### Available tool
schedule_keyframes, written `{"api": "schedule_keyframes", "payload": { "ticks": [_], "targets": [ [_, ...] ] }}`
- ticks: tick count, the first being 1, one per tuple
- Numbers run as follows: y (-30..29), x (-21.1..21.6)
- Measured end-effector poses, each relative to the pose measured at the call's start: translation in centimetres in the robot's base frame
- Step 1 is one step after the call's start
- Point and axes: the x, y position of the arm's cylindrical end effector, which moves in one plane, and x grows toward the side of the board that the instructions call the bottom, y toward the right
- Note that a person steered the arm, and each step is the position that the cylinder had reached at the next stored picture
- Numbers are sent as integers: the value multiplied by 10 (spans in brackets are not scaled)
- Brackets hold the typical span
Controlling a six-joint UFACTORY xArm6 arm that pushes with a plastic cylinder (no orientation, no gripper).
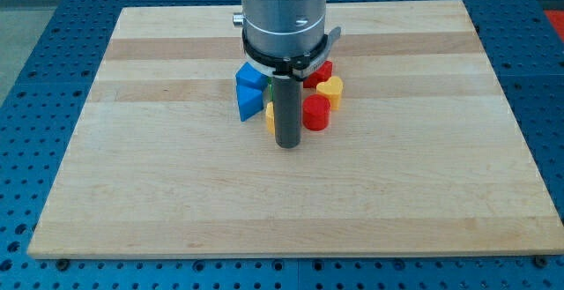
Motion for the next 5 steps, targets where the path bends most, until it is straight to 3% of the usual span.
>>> {"api": "schedule_keyframes", "payload": {
  "ticks": [3, 5],
  "targets": [
    [-15, 16],
    [-8, -24]
  ]
}}
